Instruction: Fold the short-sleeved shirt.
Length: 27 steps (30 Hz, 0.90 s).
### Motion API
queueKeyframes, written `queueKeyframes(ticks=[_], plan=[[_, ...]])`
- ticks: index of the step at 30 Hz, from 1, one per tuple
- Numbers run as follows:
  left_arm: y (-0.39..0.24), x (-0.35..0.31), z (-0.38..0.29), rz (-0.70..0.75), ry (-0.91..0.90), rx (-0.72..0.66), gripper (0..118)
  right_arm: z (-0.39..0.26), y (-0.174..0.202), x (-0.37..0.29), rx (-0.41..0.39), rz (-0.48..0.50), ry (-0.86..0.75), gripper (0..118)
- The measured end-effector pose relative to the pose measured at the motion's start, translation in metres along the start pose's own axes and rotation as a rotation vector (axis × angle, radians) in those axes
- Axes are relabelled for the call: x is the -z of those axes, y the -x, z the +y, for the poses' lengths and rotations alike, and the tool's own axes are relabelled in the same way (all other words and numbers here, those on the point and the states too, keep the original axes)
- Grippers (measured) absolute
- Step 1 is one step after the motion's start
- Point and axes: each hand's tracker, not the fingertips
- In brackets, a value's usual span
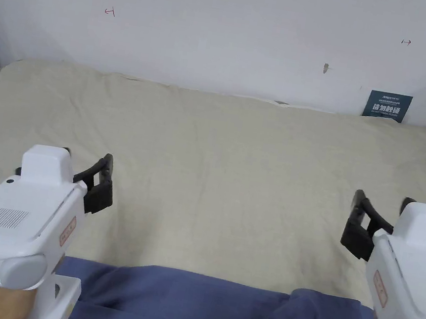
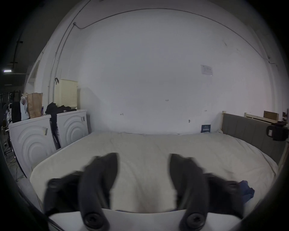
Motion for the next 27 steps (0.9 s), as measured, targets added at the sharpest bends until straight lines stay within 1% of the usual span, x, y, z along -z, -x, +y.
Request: queueKeyframes(ticks=[1, 2, 3, 5, 16, 18, 22, 25, 27], plan=[[0.000, 0.001, 0.000, -0.029, 0.007, -0.007, 0, -0.001, 0.002, -0.002, -0.006, -0.005, -0.008, 10], [-0.001, 0.001, -0.001, -0.026, 0.012, -0.008, 0, -0.003, 0.004, -0.003, -0.012, -0.014, -0.018, 4], [0.000, -0.001, -0.003, -0.014, 0.011, -0.006, 0, -0.002, 0.006, -0.004, -0.018, -0.023, -0.028, 2], [0.003, 0.000, -0.004, -0.062, 0.039, -0.005, 0, -0.003, 0.006, -0.007, -0.012, -0.006, -0.040, 2], [0.020, 0.006, -0.012, -0.040, 0.062, 0.008, 0, -0.001, 0.011, -0.003, -0.007, 0.007, -0.045, 2], [0.031, 0.012, -0.013, -0.065, 0.112, -0.056, 0, -0.001, 0.013, -0.001, -0.010, 0.011, -0.042, 2], [0.071, 0.031, -0.024, -0.168, 0.260, -0.295, 0, -0.001, 0.017, 0.005, -0.007, 0.021, -0.032, 2], [0.104, 0.045, -0.042, -0.238, 0.378, -0.432, 0, -0.001, 0.021, 0.009, -0.018, 0.024, -0.024, 2], [0.124, 0.055, -0.060, -0.233, 0.459, -0.499, 1, -0.001, 0.023, 0.013, -0.021, 0.028, -0.015, 2]])
